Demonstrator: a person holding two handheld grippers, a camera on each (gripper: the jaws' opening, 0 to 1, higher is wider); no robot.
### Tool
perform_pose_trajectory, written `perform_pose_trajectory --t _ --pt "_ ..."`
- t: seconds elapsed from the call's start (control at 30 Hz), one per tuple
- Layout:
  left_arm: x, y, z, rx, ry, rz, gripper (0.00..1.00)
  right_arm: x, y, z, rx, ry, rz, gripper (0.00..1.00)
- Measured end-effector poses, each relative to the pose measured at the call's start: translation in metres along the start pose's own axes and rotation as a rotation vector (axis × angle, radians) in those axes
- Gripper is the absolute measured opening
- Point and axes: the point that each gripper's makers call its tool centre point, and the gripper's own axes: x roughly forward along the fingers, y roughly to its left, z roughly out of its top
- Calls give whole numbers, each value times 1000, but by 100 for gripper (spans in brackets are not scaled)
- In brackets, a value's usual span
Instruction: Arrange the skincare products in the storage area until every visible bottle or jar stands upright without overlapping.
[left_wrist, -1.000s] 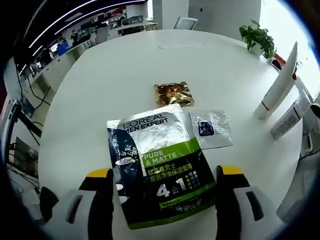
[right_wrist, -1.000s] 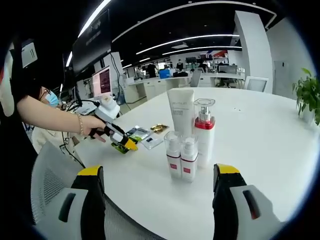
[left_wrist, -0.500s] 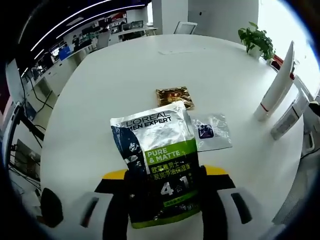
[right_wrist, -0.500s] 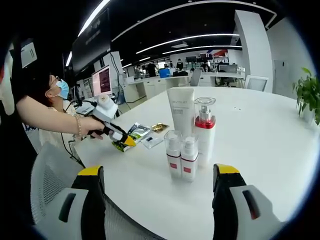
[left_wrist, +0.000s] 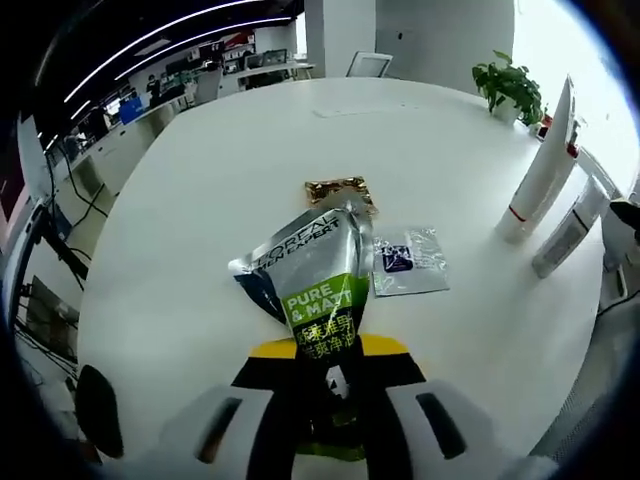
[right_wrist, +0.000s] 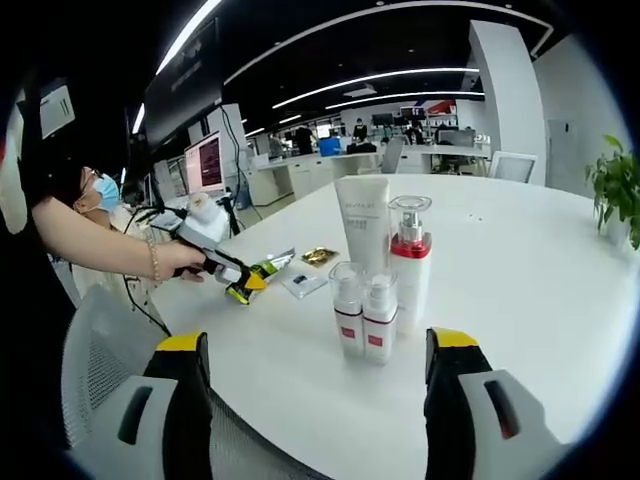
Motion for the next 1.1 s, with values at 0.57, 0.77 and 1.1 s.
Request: perform_pose_trajectory --t 0.57,0.77,1.1 --pt "-55 -46 29 32 -127 -114 17 -1 6 4 -5 -21 26 83" --pt "-76 -63 36 50 -169 -139 17 0 12 4 -9 -22 57 77" --pt "-114 -98 34 90 -229 -195 17 1 27 18 69 -81 146 65"
